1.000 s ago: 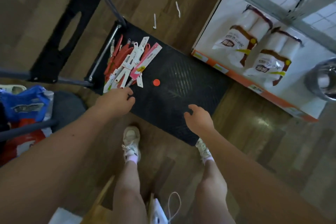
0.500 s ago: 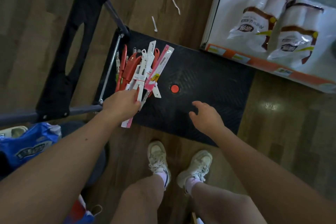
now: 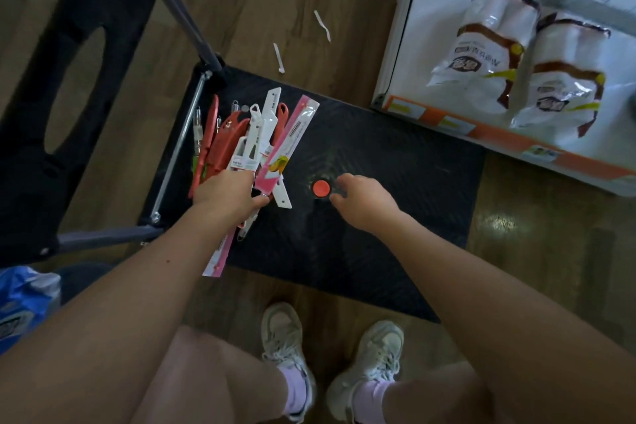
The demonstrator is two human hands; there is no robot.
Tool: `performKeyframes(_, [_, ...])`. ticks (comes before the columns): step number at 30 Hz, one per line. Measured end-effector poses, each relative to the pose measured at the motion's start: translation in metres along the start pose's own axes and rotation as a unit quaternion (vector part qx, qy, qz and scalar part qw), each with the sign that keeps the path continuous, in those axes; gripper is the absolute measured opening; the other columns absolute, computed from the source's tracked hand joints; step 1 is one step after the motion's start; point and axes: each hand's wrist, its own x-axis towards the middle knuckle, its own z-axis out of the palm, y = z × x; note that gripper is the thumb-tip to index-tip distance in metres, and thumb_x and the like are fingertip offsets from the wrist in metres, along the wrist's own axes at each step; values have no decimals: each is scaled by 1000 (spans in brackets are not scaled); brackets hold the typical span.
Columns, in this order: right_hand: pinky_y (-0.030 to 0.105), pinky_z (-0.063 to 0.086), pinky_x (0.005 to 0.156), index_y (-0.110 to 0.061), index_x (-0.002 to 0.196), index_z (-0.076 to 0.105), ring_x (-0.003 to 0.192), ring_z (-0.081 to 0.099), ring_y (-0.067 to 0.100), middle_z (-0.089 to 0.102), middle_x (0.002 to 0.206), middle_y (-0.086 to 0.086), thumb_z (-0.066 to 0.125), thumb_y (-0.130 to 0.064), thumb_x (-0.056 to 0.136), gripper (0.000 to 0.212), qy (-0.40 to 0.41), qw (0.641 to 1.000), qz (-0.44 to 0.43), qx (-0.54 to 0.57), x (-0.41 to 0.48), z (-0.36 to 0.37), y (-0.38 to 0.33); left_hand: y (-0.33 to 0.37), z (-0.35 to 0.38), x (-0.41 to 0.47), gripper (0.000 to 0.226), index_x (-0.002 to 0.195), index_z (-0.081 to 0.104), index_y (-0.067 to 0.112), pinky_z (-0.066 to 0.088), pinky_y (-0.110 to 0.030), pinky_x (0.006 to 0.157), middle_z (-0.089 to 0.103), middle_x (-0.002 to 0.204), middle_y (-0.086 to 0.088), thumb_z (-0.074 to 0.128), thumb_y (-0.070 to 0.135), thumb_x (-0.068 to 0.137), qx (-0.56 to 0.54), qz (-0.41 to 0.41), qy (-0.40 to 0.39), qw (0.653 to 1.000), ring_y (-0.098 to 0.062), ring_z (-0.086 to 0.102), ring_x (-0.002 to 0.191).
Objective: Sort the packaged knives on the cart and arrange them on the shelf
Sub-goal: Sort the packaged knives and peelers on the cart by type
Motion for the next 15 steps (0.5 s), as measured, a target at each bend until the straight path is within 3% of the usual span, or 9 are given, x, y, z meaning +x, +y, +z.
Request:
performKeyframes(3, [34, 42, 79, -12, 127, 48, 114, 51, 26, 52, 126, 8, 41, -30, 97, 36, 18, 1000, -15, -4, 30, 17, 3, 5, 22, 24, 48, 112, 57, 8, 46, -33, 73, 61, 99, -9, 55, 49, 87, 40, 7, -12, 999, -28, 60, 97])
performKeyframes(8, [38, 44, 92, -10, 126, 50, 117, 49, 26, 51, 127, 8, 43, -27, 96, 36, 75, 996, -47, 27, 85, 53, 7, 3, 73, 69, 50, 112, 60, 8, 45, -35, 95, 60, 117, -11, 59, 50, 84, 147, 12, -49, 988, -27, 56, 113])
performKeyframes(11, [36, 43, 97, -13, 129, 51, 120, 47, 23, 51, 129, 6, 45, -24, 96, 36, 96, 986, -118, 71, 108, 72, -2, -6, 90, 88, 43, 113, 61, 7, 46, -34, 89, 58, 119, -12, 61, 41, 87, 141, 1, -40, 989, -28, 54, 115])
performKeyframes(15, [35, 48, 89, -13, 119, 58, 110, 52, 21, 57, 118, 5, 44, -19, 94, 30, 144, 970, -179, 79, 130, 83, -9, -7, 100, 103, 42, 117, 57, 5, 47, -35, 85, 57, 120, -13, 63, 34, 87, 133, -8, -10, 991, -30, 55, 114])
